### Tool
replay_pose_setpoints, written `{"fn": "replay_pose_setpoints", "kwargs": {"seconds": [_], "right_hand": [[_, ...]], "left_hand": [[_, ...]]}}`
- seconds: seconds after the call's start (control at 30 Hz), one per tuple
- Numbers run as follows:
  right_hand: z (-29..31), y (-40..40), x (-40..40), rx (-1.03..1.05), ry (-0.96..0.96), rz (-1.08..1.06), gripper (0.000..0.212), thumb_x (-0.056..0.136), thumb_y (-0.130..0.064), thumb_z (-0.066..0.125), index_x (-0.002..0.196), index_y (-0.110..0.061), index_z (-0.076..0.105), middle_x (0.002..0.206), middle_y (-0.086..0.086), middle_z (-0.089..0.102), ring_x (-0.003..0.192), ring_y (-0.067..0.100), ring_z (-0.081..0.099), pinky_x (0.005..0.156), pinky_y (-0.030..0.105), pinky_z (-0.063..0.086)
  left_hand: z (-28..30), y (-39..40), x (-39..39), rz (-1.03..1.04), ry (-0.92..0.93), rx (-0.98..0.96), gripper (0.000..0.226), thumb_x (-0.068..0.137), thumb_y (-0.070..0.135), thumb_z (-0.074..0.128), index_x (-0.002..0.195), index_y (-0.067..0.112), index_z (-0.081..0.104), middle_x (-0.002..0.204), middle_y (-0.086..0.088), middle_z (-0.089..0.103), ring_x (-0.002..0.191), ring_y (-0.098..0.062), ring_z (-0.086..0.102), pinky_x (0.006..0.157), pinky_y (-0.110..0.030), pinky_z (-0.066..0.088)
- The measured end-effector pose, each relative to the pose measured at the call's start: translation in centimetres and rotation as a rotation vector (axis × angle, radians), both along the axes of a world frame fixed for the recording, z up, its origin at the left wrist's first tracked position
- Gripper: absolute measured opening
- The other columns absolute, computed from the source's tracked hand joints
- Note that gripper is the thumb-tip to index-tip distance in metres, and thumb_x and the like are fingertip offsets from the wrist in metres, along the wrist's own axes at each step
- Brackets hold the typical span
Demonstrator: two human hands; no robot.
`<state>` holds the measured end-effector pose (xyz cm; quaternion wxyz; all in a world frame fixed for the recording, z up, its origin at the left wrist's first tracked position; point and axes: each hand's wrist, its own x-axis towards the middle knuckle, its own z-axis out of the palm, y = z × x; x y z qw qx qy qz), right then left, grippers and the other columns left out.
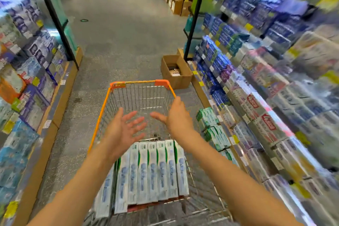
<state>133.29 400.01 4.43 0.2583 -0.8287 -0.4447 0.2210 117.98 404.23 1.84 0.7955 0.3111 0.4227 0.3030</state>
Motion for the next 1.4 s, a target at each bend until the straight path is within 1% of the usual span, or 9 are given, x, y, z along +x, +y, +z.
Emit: {"fn": "replay_pose_setpoints", "kwargs": {"seconds": [0.13, 0.3, 0.63, 0.8, 0.93, 1.07, 1.2, 1.27, 1.4], "right_hand": [[4.8, -8.8, 9.0, -0.015, -0.330, -0.070, 0.080, 0.071, -0.064, 0.062, 0.120, -0.006, 0.037, 0.118, 0.012, 0.047, 0.100, 0.031, 0.053, 0.065, 0.035, 0.037], [4.8, -22.6, 20.4, -0.010, -0.391, -0.279, 0.082, 0.071, -0.064, 0.063, 0.125, -0.006, 0.039, 0.118, 0.009, 0.048, 0.104, 0.027, 0.050, 0.073, 0.034, 0.042], [-0.6, -44.0, 37.3, -0.234, -0.364, -0.489, 0.074, 0.074, -0.066, 0.057, 0.117, -0.008, 0.041, 0.116, 0.009, 0.051, 0.101, 0.025, 0.052, 0.075, 0.037, 0.049], [-4.9, -44.0, 41.6, -0.321, -0.285, -0.454, 0.068, 0.079, -0.063, 0.057, 0.116, -0.009, 0.041, 0.114, 0.009, 0.051, 0.100, 0.025, 0.050, 0.074, 0.035, 0.047], [-9.5, -40.9, 45.0, -0.383, -0.153, -0.389, 0.081, 0.078, -0.063, 0.058, 0.132, -0.007, 0.034, 0.131, 0.013, 0.046, 0.115, 0.030, 0.048, 0.086, 0.040, 0.046], [-14.9, -36.8, 49.6, -0.473, -0.089, -0.353, 0.078, 0.081, -0.064, 0.053, 0.130, -0.005, 0.036, 0.125, 0.014, 0.050, 0.108, 0.030, 0.053, 0.076, 0.038, 0.045], [-24.2, -31.7, 54.3, -0.473, 0.051, -0.288, 0.043, 0.088, -0.050, 0.054, 0.109, -0.013, 0.044, 0.091, 0.007, 0.056, 0.086, 0.027, 0.054, 0.072, 0.037, 0.046], [-30.1, -29.2, 55.5, -0.432, 0.162, -0.310, 0.034, 0.088, -0.048, 0.055, 0.093, -0.015, 0.047, 0.069, -0.004, 0.038, 0.069, 0.019, 0.043, 0.066, 0.035, 0.042], [-44.9, -25.4, 57.9, -0.484, 0.318, -0.370, 0.054, 0.088, -0.058, 0.049, 0.108, -0.008, 0.051, 0.088, 0.003, 0.054, 0.084, 0.024, 0.054, 0.075, 0.034, 0.044]], "left_hand": [[3.3, -3.4, 8.4, -0.205, 0.112, 0.297, 0.038, 0.098, 0.049, 0.026, 0.102, 0.025, 0.056, 0.107, -0.004, 0.063, 0.094, -0.019, 0.061, 0.084, -0.039, 0.046], [4.4, -10.5, 22.0, -0.425, 0.202, 0.510, 0.032, 0.101, 0.041, 0.027, 0.092, 0.027, 0.054, 0.093, -0.001, 0.061, 0.078, -0.016, 0.058, 0.065, -0.028, 0.040], [-2.8, -25.1, 41.3, -0.872, 0.607, 1.193, 0.039, 0.098, 0.038, 0.041, 0.125, 0.010, 0.049, 0.117, -0.009, 0.055, 0.096, -0.021, 0.053, 0.082, -0.037, 0.044], [-7.2, -24.8, 44.8, -1.083, 0.973, 1.395, 0.051, 0.099, 0.047, 0.032, 0.137, 0.015, 0.037, 0.133, -0.008, 0.047, 0.110, -0.024, 0.054, 0.090, -0.041, 0.046], [-10.6, -22.6, 47.7, -1.148, 1.096, 1.433, 0.050, 0.099, 0.047, 0.031, 0.137, 0.015, 0.038, 0.131, -0.007, 0.049, 0.114, -0.025, 0.051, 0.089, -0.038, 0.046], [-15.7, -19.3, 51.6, -1.221, 1.183, 1.450, 0.048, 0.099, 0.046, 0.032, 0.134, 0.014, 0.041, 0.121, -0.008, 0.054, 0.106, -0.027, 0.056, 0.084, -0.038, 0.048], [-24.4, -15.6, 55.9, -1.375, 1.269, 1.393, 0.052, 0.099, 0.047, 0.030, 0.143, 0.018, 0.031, 0.136, -0.008, 0.046, 0.124, -0.026, 0.047, 0.093, -0.039, 0.043], [-30.1, -13.8, 57.4, -1.499, 1.338, 1.379, 0.054, 0.099, 0.048, 0.030, 0.144, 0.019, 0.028, 0.145, -0.008, 0.037, 0.133, -0.027, 0.037, 0.099, -0.040, 0.039], [-43.6, -10.1, 60.9, -1.736, 1.278, 1.513, 0.052, 0.097, 0.040, 0.043, 0.140, 0.015, 0.028, 0.140, -0.010, 0.037, 0.128, -0.030, 0.038, 0.098, -0.044, 0.041]]}}
